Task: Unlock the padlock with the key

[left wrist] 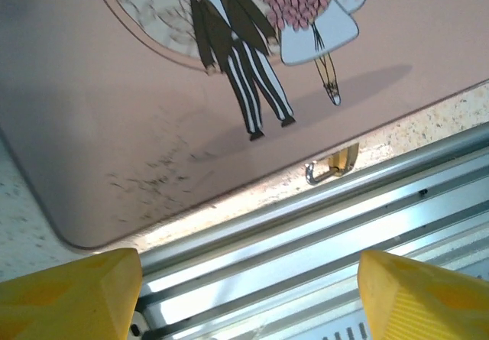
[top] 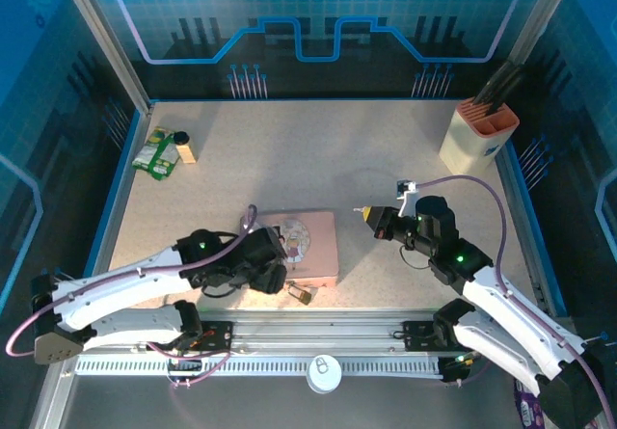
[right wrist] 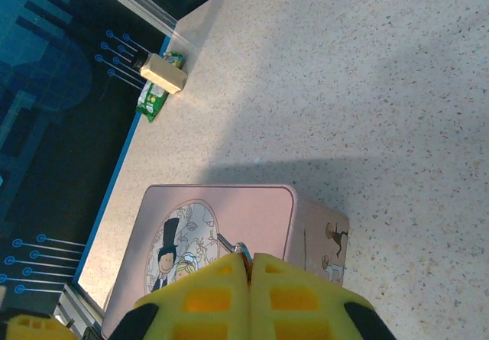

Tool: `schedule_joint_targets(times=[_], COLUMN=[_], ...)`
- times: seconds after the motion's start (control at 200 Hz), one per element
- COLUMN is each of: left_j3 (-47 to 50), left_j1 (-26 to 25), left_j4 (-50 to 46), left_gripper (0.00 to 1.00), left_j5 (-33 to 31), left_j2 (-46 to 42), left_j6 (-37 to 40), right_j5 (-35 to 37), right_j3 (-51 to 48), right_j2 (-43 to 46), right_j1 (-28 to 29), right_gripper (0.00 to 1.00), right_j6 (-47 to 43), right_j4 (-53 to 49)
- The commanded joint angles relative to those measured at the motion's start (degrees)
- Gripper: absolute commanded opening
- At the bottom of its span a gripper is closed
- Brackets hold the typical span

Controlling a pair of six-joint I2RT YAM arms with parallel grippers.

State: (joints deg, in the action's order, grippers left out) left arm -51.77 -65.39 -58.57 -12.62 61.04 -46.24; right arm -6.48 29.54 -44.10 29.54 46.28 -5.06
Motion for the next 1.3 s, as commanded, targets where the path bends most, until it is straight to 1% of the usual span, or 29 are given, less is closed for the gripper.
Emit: schedule_joint_targets(times=[0.0, 0.14, 0.265, 0.355, 0.445, 0.545, 0.735, 0.85, 0.946, 1.116, 1.296], left_j3=[3.4, 8.3, 10.3, 11.0, 11.6, 11.7, 10.0, 9.1, 6.9, 3.3, 1.8], left_j1=[-1.5, -1.5, -1.4, -0.6, 2.3, 5.9, 9.7, 12.0, 14.4, 18.7, 20.5], left_j4=[3.7, 8.3, 13.6, 19.5, 23.4, 25.5, 28.2, 32.9, 37.1, 44.8, 49.8], left_gripper=[0.75, 0.73, 0.73, 0.73, 0.73, 0.73, 0.73, 0.73, 0.73, 0.72, 0.73], left_j5=[1.2, -2.2, -3.6, -5.2, -5.9, -6.0, -6.2, -5.9, -5.9, -2.6, -0.7], left_j2=[2.1, 1.6, 3.7, 5.1, 6.2, 7.0, 9.7, 11.6, 15.1, 21.3, 23.8], left_j6=[-7.3, -12.0, -12.5, -9.9, -8.0, -5.3, -0.6, 1.9, 4.0, 7.6, 9.9], right_j5=[0.2, 0.2, -0.3, -0.5, -0.8, -1.0, -0.7, -0.7, -0.8, -1.0, -0.2], right_j3=[-2.0, -3.3, -3.4, -3.6, -3.9, -4.2, -4.4, -5.2, -4.8, -3.4, -4.0], right_j2=[1.0, 1.5, 1.0, 0.5, 0.3, 0.5, 1.0, 1.0, 0.7, 1.1, 2.9], right_j1=[-0.8, -0.8, -0.8, -0.7, -0.7, -0.7, -0.8, -0.8, -0.8, -0.7, -0.6], right_gripper=[0.0, 0.0, 0.0, 0.0, 0.0, 0.0, 0.0, 0.0, 0.0, 0.0, 0.0], right_j6=[0.8, 2.1, 2.1, 2.0, 2.5, 2.8, 2.5, 3.2, 3.4, 2.9, 3.1], right_j4=[0.4, 1.2, 1.1, 1.3, 2.1, 2.4, 1.6, 2.3, 2.5, 0.5, -0.9])
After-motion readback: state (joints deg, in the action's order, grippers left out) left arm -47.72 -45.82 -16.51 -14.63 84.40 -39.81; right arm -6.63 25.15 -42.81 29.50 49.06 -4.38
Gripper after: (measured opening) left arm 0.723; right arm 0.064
